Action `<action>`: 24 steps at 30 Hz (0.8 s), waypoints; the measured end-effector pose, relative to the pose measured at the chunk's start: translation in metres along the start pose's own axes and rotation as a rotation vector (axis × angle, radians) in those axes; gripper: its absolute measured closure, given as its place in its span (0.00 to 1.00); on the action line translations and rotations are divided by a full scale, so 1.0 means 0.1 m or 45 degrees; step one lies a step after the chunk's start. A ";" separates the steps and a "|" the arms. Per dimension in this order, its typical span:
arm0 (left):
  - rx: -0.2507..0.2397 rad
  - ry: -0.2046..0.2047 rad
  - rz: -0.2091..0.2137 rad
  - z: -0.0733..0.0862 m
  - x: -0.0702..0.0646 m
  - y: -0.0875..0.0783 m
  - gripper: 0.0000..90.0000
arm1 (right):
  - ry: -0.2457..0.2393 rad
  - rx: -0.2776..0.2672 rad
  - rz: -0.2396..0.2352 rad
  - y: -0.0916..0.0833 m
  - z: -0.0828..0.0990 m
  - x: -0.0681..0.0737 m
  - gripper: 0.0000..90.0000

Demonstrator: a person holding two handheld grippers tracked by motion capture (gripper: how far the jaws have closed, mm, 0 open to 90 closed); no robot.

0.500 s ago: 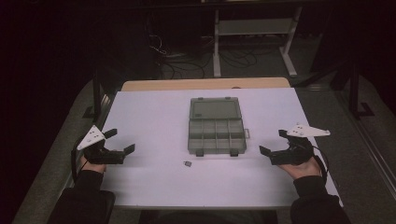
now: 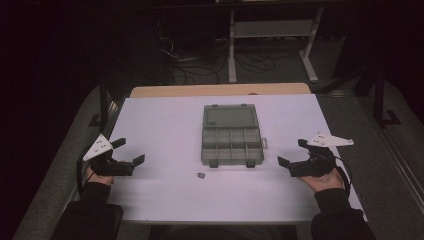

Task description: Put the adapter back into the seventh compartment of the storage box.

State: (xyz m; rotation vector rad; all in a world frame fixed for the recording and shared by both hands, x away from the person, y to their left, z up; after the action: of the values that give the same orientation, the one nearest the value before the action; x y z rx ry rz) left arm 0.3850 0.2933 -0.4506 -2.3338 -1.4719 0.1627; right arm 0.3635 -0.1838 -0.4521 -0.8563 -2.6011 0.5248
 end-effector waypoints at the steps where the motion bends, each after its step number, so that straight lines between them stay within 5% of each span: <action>1: 0.000 0.001 0.001 0.00 0.00 0.00 0.00 | -0.001 0.001 0.000 0.00 0.00 0.00 0.00; 24: 0.009 0.009 0.011 0.01 -0.03 0.01 0.00 | -0.022 0.034 -0.037 0.04 -0.02 0.07 0.00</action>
State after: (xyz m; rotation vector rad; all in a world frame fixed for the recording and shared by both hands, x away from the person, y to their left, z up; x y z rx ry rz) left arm 0.3846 0.2909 -0.4524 -2.3328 -1.4562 0.1617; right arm 0.3607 -0.1756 -0.4511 -0.8076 -2.6118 0.5599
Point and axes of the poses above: each handheld gripper's, and its own axes: y roughly forward along the jaws, z roughly out of its underside, x roughly to its left, the point moved 10 cm from there along y, roughly forward along the jaws, and after that the axes turned 14 degrees about -z, right-handed, at the moved point
